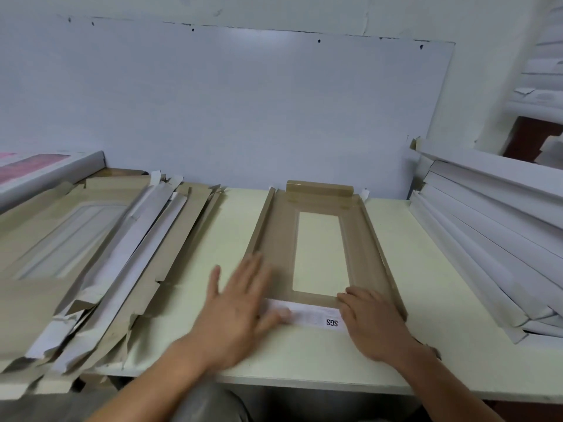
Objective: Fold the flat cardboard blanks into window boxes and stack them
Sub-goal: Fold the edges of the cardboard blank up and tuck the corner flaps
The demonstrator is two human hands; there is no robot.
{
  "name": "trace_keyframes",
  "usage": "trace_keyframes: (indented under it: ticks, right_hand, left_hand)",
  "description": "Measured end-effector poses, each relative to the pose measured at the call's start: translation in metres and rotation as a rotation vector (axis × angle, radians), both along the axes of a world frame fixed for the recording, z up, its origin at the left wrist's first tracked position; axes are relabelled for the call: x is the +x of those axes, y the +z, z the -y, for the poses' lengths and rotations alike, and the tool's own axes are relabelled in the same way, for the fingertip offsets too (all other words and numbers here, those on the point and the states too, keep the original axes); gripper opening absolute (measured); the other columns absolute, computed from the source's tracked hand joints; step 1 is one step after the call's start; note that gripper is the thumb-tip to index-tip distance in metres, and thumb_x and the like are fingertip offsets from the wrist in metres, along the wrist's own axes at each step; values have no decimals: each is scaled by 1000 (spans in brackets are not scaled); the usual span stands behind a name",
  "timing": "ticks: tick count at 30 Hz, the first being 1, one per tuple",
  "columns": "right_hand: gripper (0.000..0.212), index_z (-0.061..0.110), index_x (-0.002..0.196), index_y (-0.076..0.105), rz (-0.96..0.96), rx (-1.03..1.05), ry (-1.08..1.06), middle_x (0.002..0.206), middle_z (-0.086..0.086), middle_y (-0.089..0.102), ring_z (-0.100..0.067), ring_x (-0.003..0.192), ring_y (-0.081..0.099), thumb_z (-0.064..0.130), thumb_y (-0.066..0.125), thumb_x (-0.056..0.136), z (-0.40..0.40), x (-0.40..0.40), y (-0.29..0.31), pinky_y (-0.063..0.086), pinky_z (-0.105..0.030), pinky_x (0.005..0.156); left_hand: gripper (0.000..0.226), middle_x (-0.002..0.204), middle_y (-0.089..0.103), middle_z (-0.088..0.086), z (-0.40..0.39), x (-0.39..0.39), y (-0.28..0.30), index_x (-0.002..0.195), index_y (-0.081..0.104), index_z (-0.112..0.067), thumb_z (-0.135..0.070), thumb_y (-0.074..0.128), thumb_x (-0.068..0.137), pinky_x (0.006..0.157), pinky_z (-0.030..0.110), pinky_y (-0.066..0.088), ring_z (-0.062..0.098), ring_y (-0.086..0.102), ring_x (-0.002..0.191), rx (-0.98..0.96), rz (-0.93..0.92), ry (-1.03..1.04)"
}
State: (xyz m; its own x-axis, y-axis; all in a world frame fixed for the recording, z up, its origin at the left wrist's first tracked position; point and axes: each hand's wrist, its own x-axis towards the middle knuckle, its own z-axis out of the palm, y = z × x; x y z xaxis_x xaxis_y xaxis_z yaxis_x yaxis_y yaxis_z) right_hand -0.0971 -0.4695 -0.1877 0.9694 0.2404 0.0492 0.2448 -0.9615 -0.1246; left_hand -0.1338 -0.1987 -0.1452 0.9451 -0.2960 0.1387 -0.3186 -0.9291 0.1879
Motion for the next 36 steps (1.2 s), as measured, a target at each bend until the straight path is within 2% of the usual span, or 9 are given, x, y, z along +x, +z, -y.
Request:
trace_keyframes:
  ticks: [3,7,10,17,22,26,30,33,36]
  right_hand:
    - [47,18,67,42,-59,243,-77,72,-3,52,-23,77,52,43,25,103,-5,2,21,43,-40,72]
    - [46,24,67,43,-234,200,-13,72,1,51,-16,71,50,48,26,103,-21,2,38,45,-38,73]
    - [37,25,90,61,-348,220,73,89,7,60,-12,82,56,54,39,98,-37,-4,46,47,-35,76]
    - [25,29,114,66,-173,54,338,105,5,60,-18,96,56,35,53,93,-58,-39,44,49,-37,84]
    - [43,36,139,46,-61,7,411,130,11,44,-14,120,37,45,43,97,-59,-65,23,34,-32,103]
    - [65,34,148,35,-76,-28,379,150,8,31,-16,138,26,64,35,90,-55,-79,17,24,-38,114]
    - [58,42,119,68,36,-134,394,122,16,64,-7,110,62,70,38,78,-54,-92,15,55,-25,87]
    - [53,45,107,73,101,-95,361,113,23,68,0,102,66,69,36,78,-54,-97,16,56,-19,80]
    - [44,40,129,62,-9,61,367,132,22,59,1,122,53,57,38,96,-47,-90,31,42,-20,105]
  left_hand:
    - [71,163,16,-2,-42,13,6,157,17,-18,-56,28,98,120,27,11,9,13,149,-471,-107,207]
    - [42,152,43,-2,-58,22,0,147,41,-16,-21,41,105,112,17,23,6,38,138,-616,-266,121]
    - [40,130,62,5,-51,22,-5,135,55,-11,-2,34,102,105,36,43,14,59,115,-564,-411,-111]
    - [68,159,23,-13,-53,33,-14,147,43,-22,11,35,88,119,20,21,-5,20,144,-249,-335,-290]
    - [70,159,23,-14,-57,36,-14,140,53,-28,14,40,86,92,2,36,-6,38,136,-280,-385,-302]
    - [56,158,23,-15,-58,40,-18,131,61,-27,10,47,91,63,14,47,-4,63,71,-324,-425,-327]
    - [29,146,47,-11,-57,43,-21,124,67,-25,-14,53,100,109,30,41,0,34,141,-353,-373,-389]
    - [26,138,55,-10,-48,45,-23,121,68,-18,-24,50,102,111,25,35,-6,34,138,-291,-326,-390]
    - [31,124,61,-1,-36,45,-24,108,64,-5,-29,45,103,102,31,40,11,50,122,-205,-219,-374]
